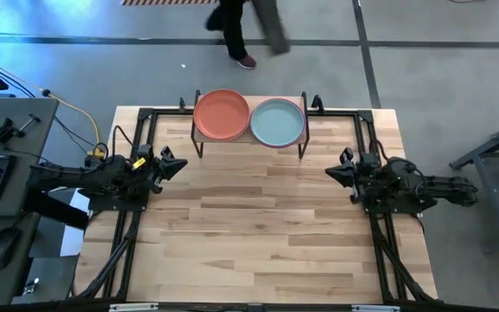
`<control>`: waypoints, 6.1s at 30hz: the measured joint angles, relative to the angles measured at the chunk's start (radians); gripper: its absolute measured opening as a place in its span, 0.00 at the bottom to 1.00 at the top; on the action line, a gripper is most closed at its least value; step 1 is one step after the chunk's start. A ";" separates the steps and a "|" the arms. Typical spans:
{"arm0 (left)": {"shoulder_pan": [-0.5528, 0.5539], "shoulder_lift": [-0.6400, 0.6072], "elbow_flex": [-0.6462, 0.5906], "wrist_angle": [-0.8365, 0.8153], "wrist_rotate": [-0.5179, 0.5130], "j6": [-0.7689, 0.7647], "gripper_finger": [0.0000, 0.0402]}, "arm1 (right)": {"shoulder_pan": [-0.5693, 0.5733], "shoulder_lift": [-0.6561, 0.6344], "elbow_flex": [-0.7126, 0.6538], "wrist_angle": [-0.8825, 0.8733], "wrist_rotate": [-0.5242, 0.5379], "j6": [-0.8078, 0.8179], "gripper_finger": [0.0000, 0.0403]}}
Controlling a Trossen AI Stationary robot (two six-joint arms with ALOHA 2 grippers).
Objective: Place and stack plates onto a shelf
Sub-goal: Return to Home Position
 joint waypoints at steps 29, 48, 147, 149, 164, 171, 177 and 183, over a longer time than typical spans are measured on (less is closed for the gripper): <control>0.000 0.000 0.000 -0.011 0.000 0.000 0.00 | -0.022 0.001 -0.001 -0.227 0.027 -0.023 0.00; 0.001 -0.043 0.000 -0.254 0.009 0.000 0.00 | -0.022 -0.009 -0.001 -0.227 0.027 0.020 0.00; -0.030 -0.194 0.000 -0.467 0.060 0.392 0.00 | -0.022 0.003 -0.001 -0.228 0.027 0.020 0.00; -0.030 -0.194 0.000 -0.467 0.059 0.392 0.00 | -0.021 0.003 -0.001 -0.228 0.027 0.020 0.00; -0.030 -0.194 0.000 -0.467 0.059 0.392 0.00 | -0.021 0.003 -0.001 -0.228 0.027 0.020 0.00; -0.030 -0.194 0.000 -0.467 0.059 0.392 0.00 | -0.022 0.003 -0.001 -0.228 0.027 0.020 0.00; -0.030 -0.194 0.000 -0.467 0.059 0.392 0.00 | -0.022 0.003 -0.001 -0.228 0.027 0.020 0.00; -0.030 -0.194 0.000 -0.467 0.059 0.393 0.00 | -0.022 0.003 -0.001 -0.228 0.027 0.020 0.00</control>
